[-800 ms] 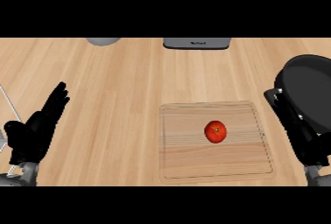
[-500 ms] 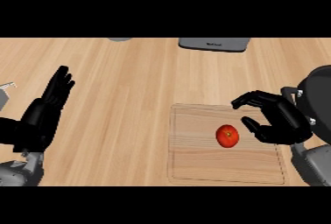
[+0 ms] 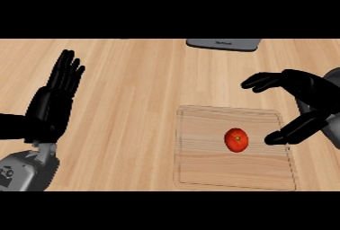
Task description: Pick the tomato from the cutting board and place it in the pot
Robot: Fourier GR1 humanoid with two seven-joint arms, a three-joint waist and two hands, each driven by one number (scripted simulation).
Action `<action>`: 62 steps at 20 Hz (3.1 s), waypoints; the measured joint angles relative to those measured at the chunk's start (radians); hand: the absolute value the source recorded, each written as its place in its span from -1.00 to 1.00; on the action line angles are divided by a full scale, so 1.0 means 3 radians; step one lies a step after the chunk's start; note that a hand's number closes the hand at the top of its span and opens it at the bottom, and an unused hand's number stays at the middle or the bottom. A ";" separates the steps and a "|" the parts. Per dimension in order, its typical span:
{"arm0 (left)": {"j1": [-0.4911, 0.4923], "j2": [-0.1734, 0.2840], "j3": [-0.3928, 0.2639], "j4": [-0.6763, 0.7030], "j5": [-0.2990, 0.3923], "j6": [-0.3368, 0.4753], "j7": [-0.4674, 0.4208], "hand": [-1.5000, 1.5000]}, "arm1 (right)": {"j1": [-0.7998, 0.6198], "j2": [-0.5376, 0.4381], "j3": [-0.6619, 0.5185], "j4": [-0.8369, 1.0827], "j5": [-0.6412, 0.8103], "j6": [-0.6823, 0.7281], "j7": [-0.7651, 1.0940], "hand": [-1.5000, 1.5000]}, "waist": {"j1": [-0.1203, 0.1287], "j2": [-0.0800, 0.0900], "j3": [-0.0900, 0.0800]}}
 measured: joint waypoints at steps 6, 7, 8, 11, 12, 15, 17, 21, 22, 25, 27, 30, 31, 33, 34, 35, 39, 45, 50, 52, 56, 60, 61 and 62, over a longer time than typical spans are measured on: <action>-0.0123 -0.0057 0.0061 0.0151 0.0016 -0.0001 -0.0047 0.00 | -0.0298 -0.0270 0.0192 0.0206 0.0633 -0.0105 -0.0510 -1.00 | -0.0062 -0.0006 -0.0002; -0.0124 -0.0061 0.0076 0.0187 0.0022 -0.0014 -0.0069 0.00 | -0.0331 -0.0327 0.0257 0.0220 0.0758 -0.0147 -0.0580 -1.00 | -0.0077 -0.0012 -0.0004; -0.0138 -0.0069 0.0087 0.0215 0.0015 -0.0011 -0.0088 0.00 | -0.0373 -0.0359 0.0334 0.0240 0.0885 -0.0191 -0.0638 -1.00 | -0.0087 -0.0017 -0.0006; -0.0159 -0.0095 0.0105 0.0289 0.0029 -0.0036 -0.0121 0.00 | -0.0492 -0.0471 0.0565 0.0334 0.1266 -0.0344 -0.0825 -1.00 | -0.0100 -0.0027 -0.0009; -0.0158 -0.0096 0.0114 0.0312 0.0026 -0.0043 -0.0136 0.00 | -0.0533 -0.0483 0.0640 0.0378 0.1376 -0.0395 -0.0885 -1.00 | -0.0106 -0.0032 -0.0011; -0.0166 -0.0106 0.0173 0.0441 0.0038 -0.0087 -0.0204 0.00 | -0.0637 -0.0405 0.0868 0.0487 0.1665 -0.0532 -0.0996 -1.00 | -0.0160 -0.0056 -0.0015; -0.0183 -0.0110 0.0202 0.0471 0.0039 -0.0097 -0.0211 0.00 | -0.0717 -0.0326 0.1005 0.0601 0.1847 -0.0606 -0.1047 -1.00 | -0.0185 -0.0070 -0.0017; -0.0141 -0.0072 0.0274 0.0437 0.0048 -0.0131 -0.0180 0.00 | -0.0795 -0.0281 0.1194 0.0818 0.2103 -0.0703 -0.1135 -1.00 | -0.0235 -0.0097 -0.0019; -0.0134 -0.0085 0.0278 0.0446 0.0032 -0.0123 -0.0192 0.00 | -0.0820 -0.0238 0.1238 0.0898 0.2173 -0.0728 -0.1147 -1.00 | -0.0243 -0.0100 -0.0020; -0.0163 -0.0118 0.0297 0.0494 0.0018 -0.0136 -0.0187 0.00 | -0.0888 -0.0077 0.1350 0.1092 0.2326 -0.0768 -0.1143 -1.00 | -0.0266 -0.0106 -0.0021; -0.0155 -0.0151 0.0306 0.0528 -0.0006 -0.0131 -0.0221 0.00 | -0.0870 0.0004 0.1428 0.1221 0.2430 -0.0824 -0.1176 -1.00 | -0.0277 -0.0108 -0.0021; -0.0141 -0.0174 0.0334 0.0558 -0.0028 -0.0152 -0.0256 0.00 | -0.0867 0.0140 0.1504 0.1350 0.2552 -0.0878 -0.1196 -1.00 | -0.0297 -0.0114 -0.0021; -0.0103 -0.0165 0.0348 0.0542 -0.0028 -0.0181 -0.0270 0.00 | -0.0869 0.0182 0.1507 0.1377 0.2582 -0.0897 -0.1203 -1.00 | -0.0300 -0.0117 -0.0021; -0.0117 -0.0163 0.0379 0.0553 -0.0031 -0.0197 -0.0261 0.00 | -0.0854 0.0254 0.1519 0.1493 0.2629 -0.0958 -0.1253 -1.00 | -0.0302 -0.0116 -0.0021; -0.0155 -0.0162 0.0399 0.0589 -0.0034 -0.0196 -0.0242 0.00 | -0.0832 0.0263 0.1530 0.1493 0.2646 -0.0982 -0.1273 -1.00 | -0.0313 -0.0117 -0.0021; -0.0142 -0.0187 0.0388 0.0584 -0.0061 -0.0177 -0.0252 0.00 | -0.0840 0.0295 0.1528 0.1514 0.2652 -0.0996 -0.1284 -1.00 | -0.0315 -0.0118 -0.0020; -0.0086 -0.0208 0.0401 0.0552 -0.0087 -0.0196 -0.0246 0.00 | -0.0827 0.0402 0.1498 0.1499 0.2646 -0.1032 -0.1299 -1.00 | -0.0326 -0.0126 -0.0021; -0.0033 -0.0231 0.0459 0.0523 -0.0138 -0.0261 -0.0209 0.00 | -0.0741 0.0559 0.1417 0.1640 0.2881 -0.1150 -0.1302 -1.00 | -0.0339 -0.0130 -0.0021; -0.0026 -0.0266 0.0529 0.0515 -0.0159 -0.0331 -0.0225 0.00 | -0.0752 0.0807 0.1335 0.1975 0.3136 -0.1251 -0.1311 -1.00 | -0.0333 -0.0128 -0.0021; 0.0033 -0.0288 0.0549 0.0494 -0.0171 -0.0356 -0.0251 0.00 | -0.0729 0.0884 0.1300 0.1979 0.3194 -0.1254 -0.1293 -1.00 | -0.0338 -0.0131 -0.0021; -0.0010 -0.0307 0.0590 0.0523 -0.0208 -0.0391 -0.0207 0.00 | -0.0643 0.1040 0.1257 0.2051 0.3354 -0.1317 -0.1305 -1.00 | -0.0346 -0.0131 -0.0021; -0.0017 -0.0351 0.0619 0.0539 -0.0254 -0.0403 -0.0216 0.00 | -0.0596 0.1160 0.1229 0.2139 0.3526 -0.1388 -0.1338 -1.00 | -0.0343 -0.0144 -0.0034; -0.0034 -0.0329 0.0649 0.0543 -0.0237 -0.0441 -0.0212 0.00 | -0.0604 0.1172 0.1218 0.2195 0.3556 -0.1407 -0.1369 -1.00 | -0.0337 -0.0150 -0.0041; -0.0050 -0.0352 0.0643 0.0552 -0.0256 -0.0427 -0.0205 0.00 | -0.0636 0.1218 0.1205 0.2229 0.3576 -0.1394 -0.1368 -1.00 | -0.0337 -0.0149 -0.0041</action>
